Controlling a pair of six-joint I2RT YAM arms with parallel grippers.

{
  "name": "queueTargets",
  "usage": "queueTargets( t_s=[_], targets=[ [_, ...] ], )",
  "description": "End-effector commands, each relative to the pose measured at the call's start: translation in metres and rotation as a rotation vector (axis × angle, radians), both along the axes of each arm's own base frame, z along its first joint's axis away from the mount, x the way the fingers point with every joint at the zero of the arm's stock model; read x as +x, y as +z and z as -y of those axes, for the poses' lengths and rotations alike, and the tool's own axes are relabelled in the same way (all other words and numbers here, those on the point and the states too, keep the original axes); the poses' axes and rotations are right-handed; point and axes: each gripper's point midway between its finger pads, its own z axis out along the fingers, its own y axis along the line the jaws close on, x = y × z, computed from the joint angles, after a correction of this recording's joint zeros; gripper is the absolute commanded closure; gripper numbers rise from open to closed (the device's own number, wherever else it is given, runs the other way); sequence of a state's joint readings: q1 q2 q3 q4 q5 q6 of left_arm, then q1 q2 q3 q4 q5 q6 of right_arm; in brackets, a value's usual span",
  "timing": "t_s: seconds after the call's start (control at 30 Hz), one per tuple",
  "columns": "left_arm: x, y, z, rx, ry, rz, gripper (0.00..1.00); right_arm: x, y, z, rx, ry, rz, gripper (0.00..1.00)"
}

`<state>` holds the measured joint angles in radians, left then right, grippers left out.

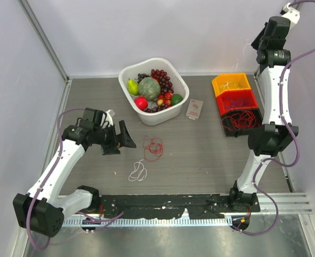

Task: Untangle the cables

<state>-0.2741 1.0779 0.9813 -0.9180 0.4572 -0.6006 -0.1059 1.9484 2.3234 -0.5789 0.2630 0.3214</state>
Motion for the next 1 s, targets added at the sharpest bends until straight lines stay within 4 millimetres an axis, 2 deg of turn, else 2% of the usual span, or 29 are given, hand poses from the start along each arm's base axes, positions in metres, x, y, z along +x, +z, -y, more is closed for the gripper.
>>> queueTargets(
  t_s=[0.0,0.03,0.07,0.1,0.13,0.53,0.7,0.73,0.77,0.8,0.83,0.97],
  targets=[
    [0.0,0.016,-0.001,-0.02,-0.006,0.076,0.06,0.019,-0.03,-0.004,0.031,0.023,-0.033,0.99],
    [0.0,0.014,-0.001,-0.018,-0.002,0.074,0.06,0.02,-0.047,-0.005,0.035,0.024,-0.068,0.99],
    [-0.001,0.013,-0.001,-0.019,-0.002,0.065,0.06,0.02,-0.047,-0.004,0.035,0.022,-0.062,0.99],
    [-0.002,0.014,0.0,-0.024,-0.006,0.063,0.06,0.02,-0.064,-0.005,0.04,0.025,-0.095,0.99],
    [-0.003,0.014,0.0,-0.024,-0.007,0.06,0.06,0.021,-0.069,-0.005,0.042,0.026,-0.096,0.99],
    [0.0,0.017,-0.003,-0.003,-0.015,0.078,0.06,0.022,-0.193,-0.006,0.08,0.022,-0.323,0.99],
    [-0.002,0.015,-0.003,0.0,-0.021,0.067,0.06,0.03,-0.243,-0.01,0.076,0.068,-0.425,0.99],
    [-0.003,0.016,-0.003,0.002,-0.019,0.064,0.06,0.033,-0.243,-0.012,0.075,0.082,-0.425,0.99],
    [-0.004,0.017,-0.004,0.004,-0.018,0.067,0.06,0.034,-0.258,-0.012,0.073,0.086,-0.456,0.99],
    [-0.005,0.017,-0.005,0.006,-0.017,0.069,0.06,0.037,-0.257,-0.012,0.072,0.088,-0.455,0.99],
    [-0.004,0.016,-0.005,0.009,-0.013,0.071,0.06,0.038,-0.268,-0.012,0.07,0.091,-0.478,0.99],
    [-0.007,0.015,-0.003,-0.01,-0.003,0.058,0.06,0.046,-0.286,-0.008,0.054,0.089,-0.51,0.99]
  ],
)
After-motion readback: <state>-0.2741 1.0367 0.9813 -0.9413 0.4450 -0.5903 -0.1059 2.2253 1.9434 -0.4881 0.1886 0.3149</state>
